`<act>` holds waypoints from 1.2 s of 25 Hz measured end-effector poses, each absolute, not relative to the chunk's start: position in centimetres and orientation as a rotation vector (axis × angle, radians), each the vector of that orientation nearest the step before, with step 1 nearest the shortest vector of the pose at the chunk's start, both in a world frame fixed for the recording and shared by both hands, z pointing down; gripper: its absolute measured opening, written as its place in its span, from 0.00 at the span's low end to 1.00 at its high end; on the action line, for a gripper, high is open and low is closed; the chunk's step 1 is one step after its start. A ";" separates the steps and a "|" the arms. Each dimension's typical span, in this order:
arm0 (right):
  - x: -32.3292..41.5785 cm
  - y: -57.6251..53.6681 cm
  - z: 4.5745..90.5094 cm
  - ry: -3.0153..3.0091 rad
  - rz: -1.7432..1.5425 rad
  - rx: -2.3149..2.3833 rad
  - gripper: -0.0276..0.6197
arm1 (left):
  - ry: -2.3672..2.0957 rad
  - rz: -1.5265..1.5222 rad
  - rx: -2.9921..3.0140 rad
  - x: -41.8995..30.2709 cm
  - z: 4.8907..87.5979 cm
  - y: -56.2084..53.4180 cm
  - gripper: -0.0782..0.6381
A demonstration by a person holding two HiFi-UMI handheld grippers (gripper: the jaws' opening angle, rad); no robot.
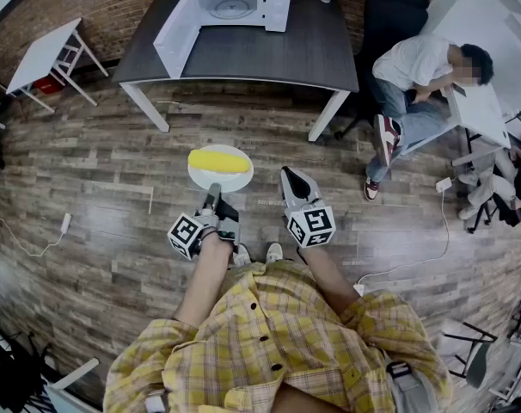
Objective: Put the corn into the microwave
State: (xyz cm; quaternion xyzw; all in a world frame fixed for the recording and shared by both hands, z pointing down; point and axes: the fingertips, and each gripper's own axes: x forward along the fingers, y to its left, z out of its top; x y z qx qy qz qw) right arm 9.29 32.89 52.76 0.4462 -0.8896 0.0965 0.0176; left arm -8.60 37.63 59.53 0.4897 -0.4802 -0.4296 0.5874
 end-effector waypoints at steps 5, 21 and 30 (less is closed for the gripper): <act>9.8 33.3 52.6 -2.776 0.300 1.362 0.04 | -1.124 -1.008 1.146 -7.9 59.2 38.0 0.13; 12.8 32.6 52.6 -2.838 0.244 1.269 0.05 | -1.154 -1.067 1.152 -4.3 58.8 38.3 0.13; 15.1 32.7 53.1 -2.854 0.275 1.279 0.05 | -1.196 -1.057 1.148 -2.6 58.8 39.0 0.13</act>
